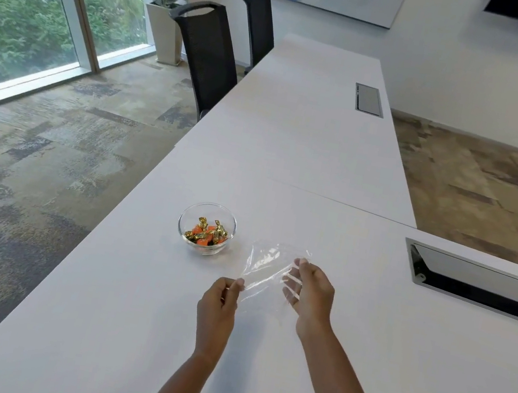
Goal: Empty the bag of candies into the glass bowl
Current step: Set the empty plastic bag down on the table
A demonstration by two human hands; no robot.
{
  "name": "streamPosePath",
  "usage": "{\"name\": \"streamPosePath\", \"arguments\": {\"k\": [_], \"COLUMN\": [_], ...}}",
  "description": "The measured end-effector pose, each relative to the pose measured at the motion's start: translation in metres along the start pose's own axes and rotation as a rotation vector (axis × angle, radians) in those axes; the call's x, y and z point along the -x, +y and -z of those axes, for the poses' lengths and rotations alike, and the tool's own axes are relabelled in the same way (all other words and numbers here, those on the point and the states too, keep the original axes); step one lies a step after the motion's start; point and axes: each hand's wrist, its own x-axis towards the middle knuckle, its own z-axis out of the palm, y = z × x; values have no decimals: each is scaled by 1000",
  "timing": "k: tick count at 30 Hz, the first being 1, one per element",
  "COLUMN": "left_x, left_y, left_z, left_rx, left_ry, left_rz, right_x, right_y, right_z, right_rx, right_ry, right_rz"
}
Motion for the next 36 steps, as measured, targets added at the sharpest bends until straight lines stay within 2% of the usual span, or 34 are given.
{"name": "streamPosePath", "arguments": {"k": [6, 12, 14, 20, 30, 32, 34, 36], "left_x": [-6, -16, -18, -27, -50, -51, -52, -51], "left_y": [5, -1, -4, -23, -49, -57, -66, -83], "left_z": [8, 24, 33, 61, 101, 104, 107, 107], "left_rx": [58, 53, -43, -276, -754, -870, -974, -1089], "left_ry": [-31, 171, 197, 226, 251, 201, 66, 15], "left_rz": [108, 109, 67, 20, 31, -57, -91, -163], "right_x": [10, 20, 23, 32, 44, 47, 50, 51], "right_y": [15, 48, 59, 86, 126, 133, 139, 142], "right_z": [-2, -5, -5, -15, -65, -73, -80, -82], "right_rx": [170, 335, 299, 230, 553, 614, 670, 785], "right_ry": [-153, -387, -421, -367, -369, -389, -394, -382], "right_rz": [-50, -259, -277, -286, -167, -152, -123, -11]}}
